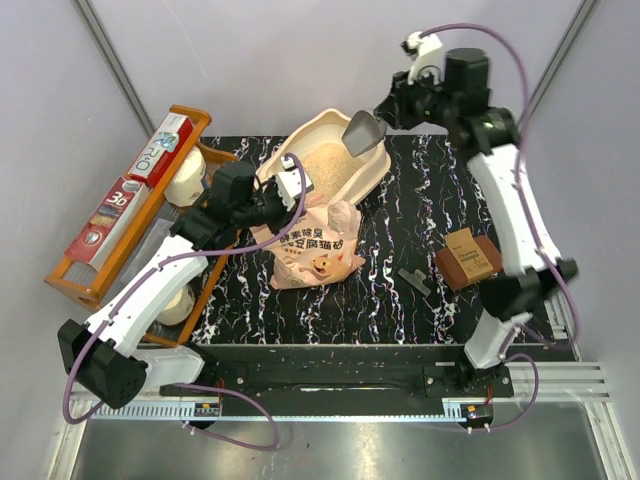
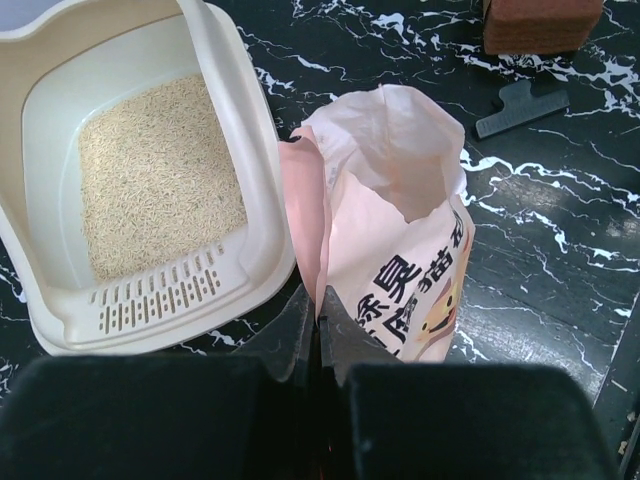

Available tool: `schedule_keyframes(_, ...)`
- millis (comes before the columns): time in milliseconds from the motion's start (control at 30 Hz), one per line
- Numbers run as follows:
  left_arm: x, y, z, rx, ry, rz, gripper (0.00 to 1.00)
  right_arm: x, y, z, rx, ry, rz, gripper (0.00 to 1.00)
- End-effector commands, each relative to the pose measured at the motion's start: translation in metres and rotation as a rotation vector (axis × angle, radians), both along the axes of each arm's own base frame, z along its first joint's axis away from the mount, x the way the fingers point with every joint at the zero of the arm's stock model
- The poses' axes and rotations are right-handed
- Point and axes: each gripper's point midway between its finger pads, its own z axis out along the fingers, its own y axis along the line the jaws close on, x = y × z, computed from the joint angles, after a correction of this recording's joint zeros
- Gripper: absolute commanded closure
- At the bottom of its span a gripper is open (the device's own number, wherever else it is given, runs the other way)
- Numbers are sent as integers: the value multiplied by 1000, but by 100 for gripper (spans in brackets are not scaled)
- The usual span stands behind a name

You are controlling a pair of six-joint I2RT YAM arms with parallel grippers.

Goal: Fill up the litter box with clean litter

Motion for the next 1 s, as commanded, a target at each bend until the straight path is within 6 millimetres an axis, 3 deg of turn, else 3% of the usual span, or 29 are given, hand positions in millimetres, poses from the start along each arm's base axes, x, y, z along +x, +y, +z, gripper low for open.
schedule_keyframes(0, 12, -16, 77, -179, -169, 12, 100, -110, 18, 46, 172, 95, 229, 100)
schedule_keyframes(33, 10, -18, 78, -187, -164, 1, 100, -115, 21, 27, 177, 146, 246, 100)
schedule_keyframes(67, 9, -18, 76, -190, -157, -1, 100, -131, 19, 32, 185, 137, 266, 100)
schedule_keyframes(133, 10, -18, 75, -199, -144, 9, 100, -141, 19, 6, 163, 208, 286, 100)
schedule_keyframes(233, 7, -18, 74, -206, -135, 5, 100, -153, 18, -9, 145, 252, 311, 100)
schedule_keyframes(500, 4, -19, 75, -206, -141, -13, 100, -134, 24, -41, 40, 239, 323, 100)
schedule_keyframes(733, 12, -14, 90, -253, -153, 64, 100, -155, 52, -82, -115, 313, 436, 100)
schedule_keyframes(833, 14, -14, 105, -287, -172, 72, 100, -133, 49, -94, -102, 389, 208, 100)
schedule_keyframes(867, 16, -15, 109, -297, -177, 78, 100, -112, 34, -102, -123, 408, 35, 100)
schedule_keyframes(967, 22, -16, 122, -329, -188, 102, 100, -93, 29, -93, -37, 438, -155, 100)
